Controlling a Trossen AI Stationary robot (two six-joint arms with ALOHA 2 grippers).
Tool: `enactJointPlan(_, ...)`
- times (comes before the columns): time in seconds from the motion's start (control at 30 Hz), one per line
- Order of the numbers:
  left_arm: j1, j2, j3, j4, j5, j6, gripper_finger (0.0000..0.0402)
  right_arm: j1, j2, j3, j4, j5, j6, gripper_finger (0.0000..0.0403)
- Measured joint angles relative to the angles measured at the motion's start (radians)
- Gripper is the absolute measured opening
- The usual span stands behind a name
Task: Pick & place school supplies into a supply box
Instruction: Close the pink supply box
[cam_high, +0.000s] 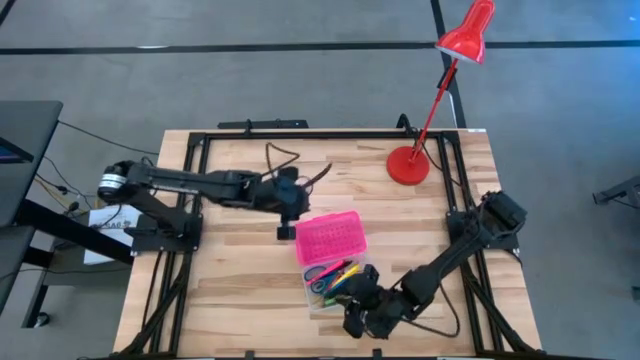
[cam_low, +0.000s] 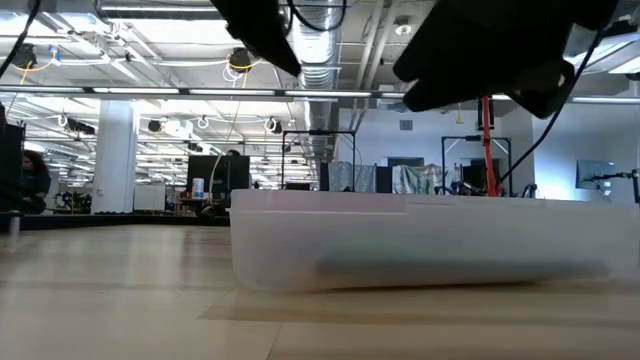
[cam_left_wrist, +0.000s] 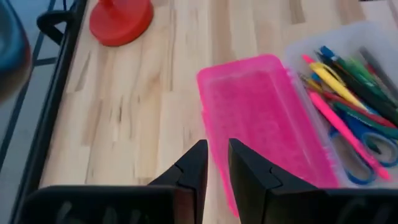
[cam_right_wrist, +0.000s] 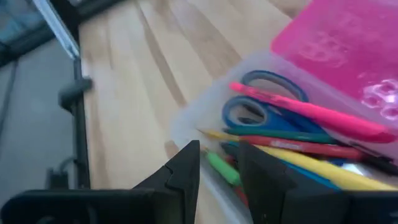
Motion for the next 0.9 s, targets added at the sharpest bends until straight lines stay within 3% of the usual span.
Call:
enactJointPlan(0.17, 0.102, 0.047, -0.001, 0.048, 0.085, 0.076, 0.0059, 0.054, 0.073, 0.000, 0.057, 0.030, 0.121, 0.0101)
enactJointPlan(0.33, 0.205, 0.135, -0.001, 0.068, 0.247, 0.120, 0.0059, 0.124, 0.116, 0.004, 0.129, 0.093, 0.238, 0.0101)
enactJointPlan(0.53, 0.251, 0.255, -0.002, 0.128, 0.387, 0.155, 0.0059, 0.202, 0.132, 0.005, 0.116, 0.166, 0.373, 0.0101)
enactJointPlan(0.73, 0.252, 0.334, -0.002, 0.124, 0.400, 0.189, 0.0059, 0.249, 0.144, 0.004, -0.009, 0.164, 0.524, 0.0097)
enactJointPlan(0.9, 0.264, 0.342, -0.002, 0.133, 0.348, 0.198, 0.0059, 0.267, 0.144, 0.004, -0.142, 0.147, 0.658, 0.0082)
